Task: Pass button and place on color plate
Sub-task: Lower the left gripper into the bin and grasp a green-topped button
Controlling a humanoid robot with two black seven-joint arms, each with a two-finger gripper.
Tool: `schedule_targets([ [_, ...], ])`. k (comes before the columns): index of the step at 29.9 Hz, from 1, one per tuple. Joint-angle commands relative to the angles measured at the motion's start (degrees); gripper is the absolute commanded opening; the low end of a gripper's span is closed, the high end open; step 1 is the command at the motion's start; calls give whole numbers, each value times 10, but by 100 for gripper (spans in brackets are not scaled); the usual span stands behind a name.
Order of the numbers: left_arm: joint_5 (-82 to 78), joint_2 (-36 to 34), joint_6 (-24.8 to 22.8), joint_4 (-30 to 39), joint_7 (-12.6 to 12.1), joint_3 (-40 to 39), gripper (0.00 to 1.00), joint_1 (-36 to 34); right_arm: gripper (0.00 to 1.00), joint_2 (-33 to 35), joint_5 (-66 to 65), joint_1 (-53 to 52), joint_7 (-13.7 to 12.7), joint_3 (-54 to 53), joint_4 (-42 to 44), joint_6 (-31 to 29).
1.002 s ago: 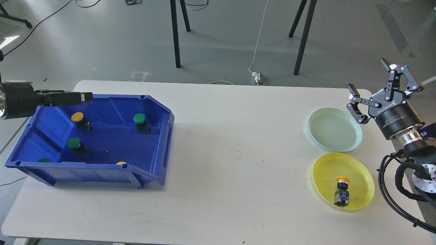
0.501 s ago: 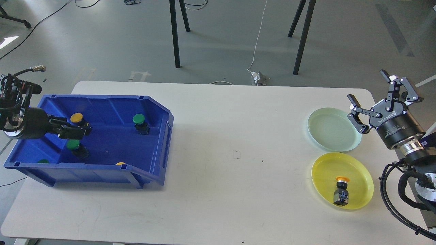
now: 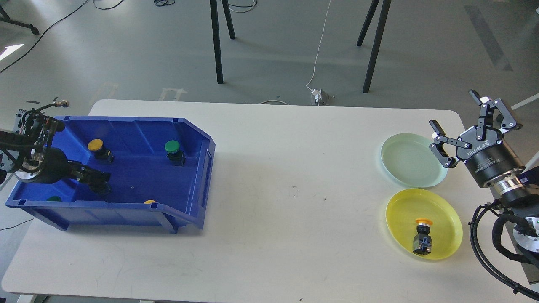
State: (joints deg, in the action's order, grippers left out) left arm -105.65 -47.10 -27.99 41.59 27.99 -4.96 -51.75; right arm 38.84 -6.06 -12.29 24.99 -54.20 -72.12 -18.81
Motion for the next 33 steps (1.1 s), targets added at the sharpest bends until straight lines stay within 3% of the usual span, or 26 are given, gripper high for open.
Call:
schedule_targets([
  [1, 0, 10, 0, -14, 0, 0, 94, 0, 95, 0, 0, 4, 1, 1, 0, -1],
  [33, 2, 40, 0, -57, 0, 16, 93, 6, 95, 4, 1, 27, 3, -3, 0, -22],
])
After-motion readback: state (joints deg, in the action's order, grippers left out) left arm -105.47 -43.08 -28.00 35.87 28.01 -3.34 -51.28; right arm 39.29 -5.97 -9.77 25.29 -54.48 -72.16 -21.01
